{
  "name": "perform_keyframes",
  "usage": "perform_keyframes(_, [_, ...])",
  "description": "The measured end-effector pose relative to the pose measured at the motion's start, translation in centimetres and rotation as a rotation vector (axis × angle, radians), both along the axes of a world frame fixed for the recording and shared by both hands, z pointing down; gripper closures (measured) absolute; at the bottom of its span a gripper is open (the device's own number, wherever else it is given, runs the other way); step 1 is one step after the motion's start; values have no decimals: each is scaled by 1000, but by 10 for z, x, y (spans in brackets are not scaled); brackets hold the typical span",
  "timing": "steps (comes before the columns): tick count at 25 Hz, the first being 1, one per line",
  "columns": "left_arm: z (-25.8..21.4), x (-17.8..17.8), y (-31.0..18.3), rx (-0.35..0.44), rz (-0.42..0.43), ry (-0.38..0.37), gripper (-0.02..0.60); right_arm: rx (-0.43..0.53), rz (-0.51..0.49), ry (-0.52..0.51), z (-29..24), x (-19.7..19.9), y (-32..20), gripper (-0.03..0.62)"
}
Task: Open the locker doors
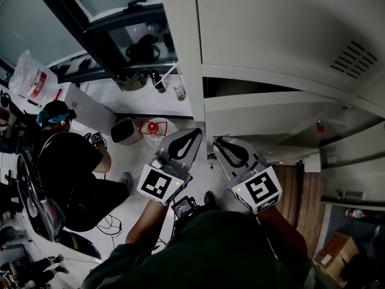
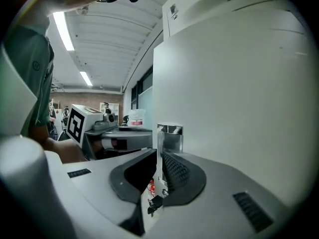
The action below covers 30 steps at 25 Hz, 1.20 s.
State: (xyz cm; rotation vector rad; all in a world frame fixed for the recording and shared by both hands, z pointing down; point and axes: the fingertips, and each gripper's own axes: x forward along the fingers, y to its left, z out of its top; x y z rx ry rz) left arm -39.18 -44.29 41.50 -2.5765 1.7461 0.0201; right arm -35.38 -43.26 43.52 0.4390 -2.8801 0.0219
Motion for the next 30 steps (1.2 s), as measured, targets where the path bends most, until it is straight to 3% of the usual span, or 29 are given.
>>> perform_keyframes(6, [0,26,19,17,4,12,578,-38,-78,2,4,21,23,559])
perform_keyframes(21, [-6,139,72,22,-60,0,580,-86,-271,-16,16,138,96,559])
perform_keyframes(30, [-2,250,94,-11,18,-34,580,-100,-212,-32,18,242,113,559])
